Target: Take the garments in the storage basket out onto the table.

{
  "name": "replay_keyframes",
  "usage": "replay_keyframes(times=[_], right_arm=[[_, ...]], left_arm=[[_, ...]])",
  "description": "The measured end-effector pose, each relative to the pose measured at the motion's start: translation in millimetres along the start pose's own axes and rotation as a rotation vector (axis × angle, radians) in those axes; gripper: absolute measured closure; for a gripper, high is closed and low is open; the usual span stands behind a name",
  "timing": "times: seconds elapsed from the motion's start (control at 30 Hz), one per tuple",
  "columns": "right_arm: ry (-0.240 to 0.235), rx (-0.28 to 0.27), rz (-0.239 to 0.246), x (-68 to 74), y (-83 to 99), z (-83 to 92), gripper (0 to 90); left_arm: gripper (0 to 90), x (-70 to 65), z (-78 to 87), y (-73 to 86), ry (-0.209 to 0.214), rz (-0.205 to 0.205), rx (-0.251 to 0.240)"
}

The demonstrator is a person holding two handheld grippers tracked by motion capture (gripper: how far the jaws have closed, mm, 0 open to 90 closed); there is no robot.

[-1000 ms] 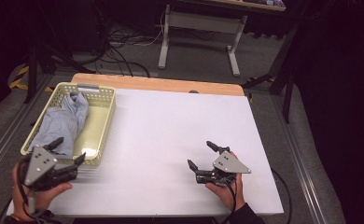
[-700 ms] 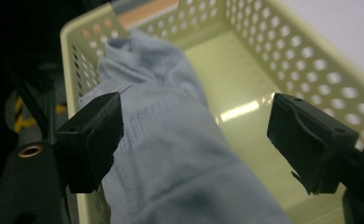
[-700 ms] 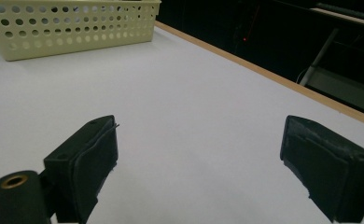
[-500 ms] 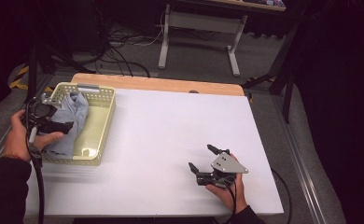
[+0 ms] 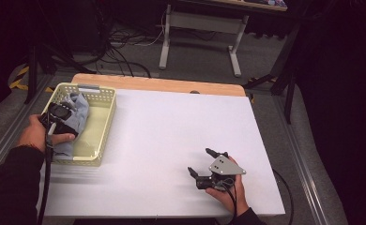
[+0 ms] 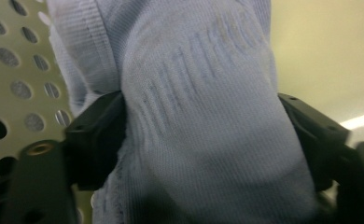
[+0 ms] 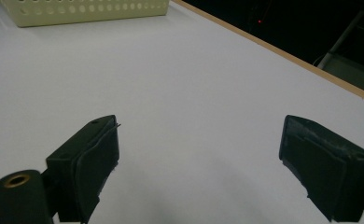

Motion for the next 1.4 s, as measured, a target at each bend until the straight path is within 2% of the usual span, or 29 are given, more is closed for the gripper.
replay_keyframes(times=[0.03, 0.1, 0.13, 0.17, 0.2, 0.33, 0.37, 0.4, 0.43, 0.57, 0.73, 0.8, 0.83, 1.0, 1.13, 1.17, 1.2, 1.27, 1.4], right_arm=[[0.0, 0.0, -0.001, 0.0, 0.1, 0.0, 12.7], [-0.004, 0.0, -0.003, 0.5, 0.2, -0.1, 13.5], [-0.005, 0.0, -0.002, 1.1, 0.2, -0.4, 13.5], [-0.005, 0.0, -0.002, 1.1, 0.2, -0.4, 13.5], [-0.009, 0.002, 0.003, 1.4, 0.4, -0.9, 13.7], [-0.025, 0.011, 0.019, 3.4, 1.4, -0.9, 15.1], [-0.025, 0.011, 0.019, 3.4, 1.4, -0.9, 15.1], [-0.023, 0.005, 0.018, 2.5, 0.4, -0.6, 15.3], [-0.023, 0.005, 0.018, 2.5, 0.4, -0.6, 15.3], [-0.018, -0.001, 0.019, 0.6, -0.5, 0.4, 15.5], [-0.003, -0.006, 0.018, -1.8, -0.5, 0.9, 15.6], [0.003, -0.009, 0.016, -2.8, -0.6, 1.1, 15.8], [0.008, -0.009, 0.015, -3.3, -0.4, 1.4, 15.8], [0.016, -0.008, 0.016, -4.9, -0.2, 2.2, 15.8], [0.029, -0.017, 0.013, -8.1, -0.7, 2.3, 15.8], [0.035, -0.018, 0.012, -9.1, -0.8, 2.5, 15.8], [0.035, -0.018, 0.012, -9.1, -0.8, 2.5, 15.8], [0.038, -0.021, 0.011, -9.7, -1.1, 2.8, 15.8], [0.044, -0.025, 0.015, -10.9, -1.5, 3.3, 15.8]], left_arm=[[28.0, -1.1, -0.4, 0.2, 0.005, -0.008, 0.012], [41.7, -0.9, 0.1, 0.0, -0.007, -0.038, 0.03], [45.4, -1.2, 0.6, -0.2, -0.02, -0.039, 0.031], [45.4, -1.7, 1.3, -0.2, -0.02, -0.043, 0.037], [49.4, -1.6, 2.4, -0.4, -0.022, -0.059, 0.045], [65.3, -2.7, 7.3, -0.9, -0.041, -0.067, 0.007], [65.3, -2.5, 8.8, -0.6, -0.047, -0.069, -0.008], [66.9, -2.7, 10.8, 0.4, -0.056, -0.064, -0.046], [67.4, -2.7, 10.8, 0.4, -0.056, -0.064, -0.046], [68.2, 1.0, 23.0, -1.3, -0.056, -0.029, -0.165], [68.4, 3.4, 43.1, -5.7, -0.075, -0.013, -0.307], [68.4, 3.7, 51.2, -7.3, -0.079, 0.014, -0.379], [68.4, 3.9, 54.1, -7.7, -0.08, 0.019, -0.4], [68.5, 0.6, 72.4, -10.7, -0.076, 0.025, -0.52], [68.5, -3.5, 85.1, -12.7, -0.073, 0.043, -0.607], [68.5, -5.6, 89.3, -13.6, -0.066, 0.06, -0.647], [68.5, -5.6, 89.3, -13.6, -0.066, 0.06, -0.647], [68.5, -8.0, 94.7, -15.2, -0.067, 0.067, -0.693], [68.6, -12.6, 102.9, -18.5, -0.068, 0.067, -0.751]])
Point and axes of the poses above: each handheld gripper's, and its own axes: z roughly backward along the jaws, y roughly out of its underside, x roughly to its left, the point moved 7 cm from there along -z, roughly forward along the jaws, and after that the axes turned 14 degrees about -x, right-handed, at the moved point
